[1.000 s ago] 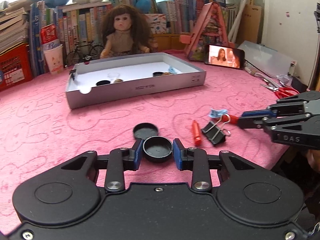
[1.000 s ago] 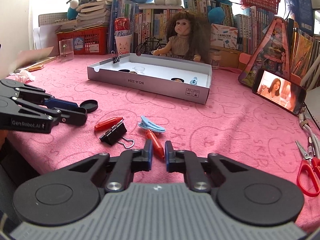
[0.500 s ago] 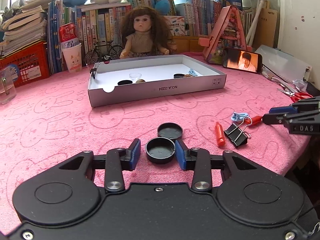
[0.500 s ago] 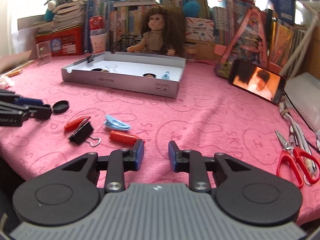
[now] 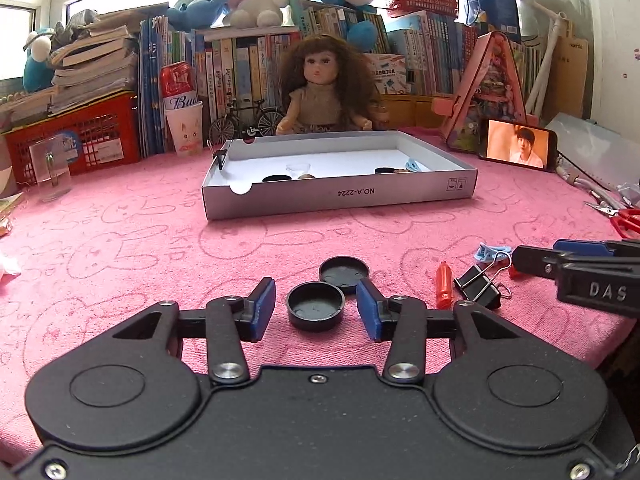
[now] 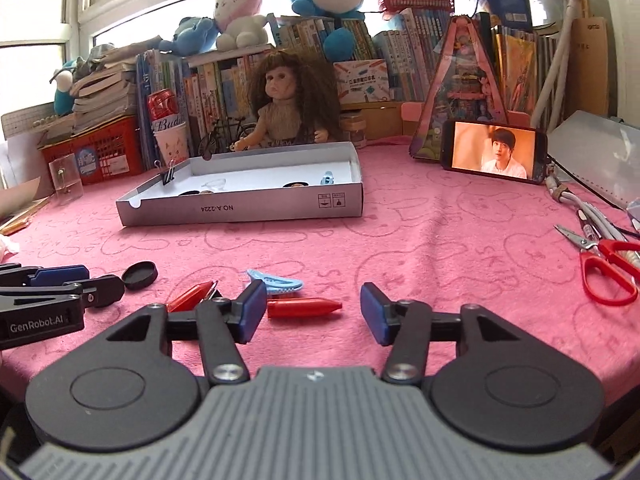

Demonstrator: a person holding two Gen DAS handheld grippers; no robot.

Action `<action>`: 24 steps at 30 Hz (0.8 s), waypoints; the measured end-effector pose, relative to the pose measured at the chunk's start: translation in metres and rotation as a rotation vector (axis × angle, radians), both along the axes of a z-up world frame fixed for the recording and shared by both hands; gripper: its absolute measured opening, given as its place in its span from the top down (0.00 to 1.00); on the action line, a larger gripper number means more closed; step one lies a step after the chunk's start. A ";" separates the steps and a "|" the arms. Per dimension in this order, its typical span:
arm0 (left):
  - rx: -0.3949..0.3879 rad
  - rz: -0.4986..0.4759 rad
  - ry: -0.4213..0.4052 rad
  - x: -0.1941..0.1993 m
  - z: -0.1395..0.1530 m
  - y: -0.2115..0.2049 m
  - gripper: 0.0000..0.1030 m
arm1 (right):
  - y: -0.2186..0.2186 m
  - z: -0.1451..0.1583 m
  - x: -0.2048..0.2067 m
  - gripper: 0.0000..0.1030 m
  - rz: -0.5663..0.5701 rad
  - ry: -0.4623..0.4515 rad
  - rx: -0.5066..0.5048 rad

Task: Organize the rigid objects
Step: 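Grasp a black round cap with the left gripper while the right grasps the red marker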

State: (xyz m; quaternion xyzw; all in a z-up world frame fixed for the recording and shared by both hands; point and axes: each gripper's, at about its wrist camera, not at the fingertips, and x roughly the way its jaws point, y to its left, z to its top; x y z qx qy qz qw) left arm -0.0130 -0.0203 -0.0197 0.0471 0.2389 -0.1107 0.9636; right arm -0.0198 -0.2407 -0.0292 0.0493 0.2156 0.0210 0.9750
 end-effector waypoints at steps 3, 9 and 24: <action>-0.004 0.014 -0.002 0.001 -0.002 -0.001 0.58 | 0.007 -0.004 -0.001 0.23 -0.022 -0.022 -0.020; -0.019 0.028 0.010 0.002 -0.007 0.000 0.58 | 0.013 -0.011 0.000 0.20 -0.059 -0.048 -0.058; -0.050 0.034 -0.003 0.001 -0.005 0.003 0.71 | 0.018 -0.008 0.002 0.52 -0.017 -0.061 -0.070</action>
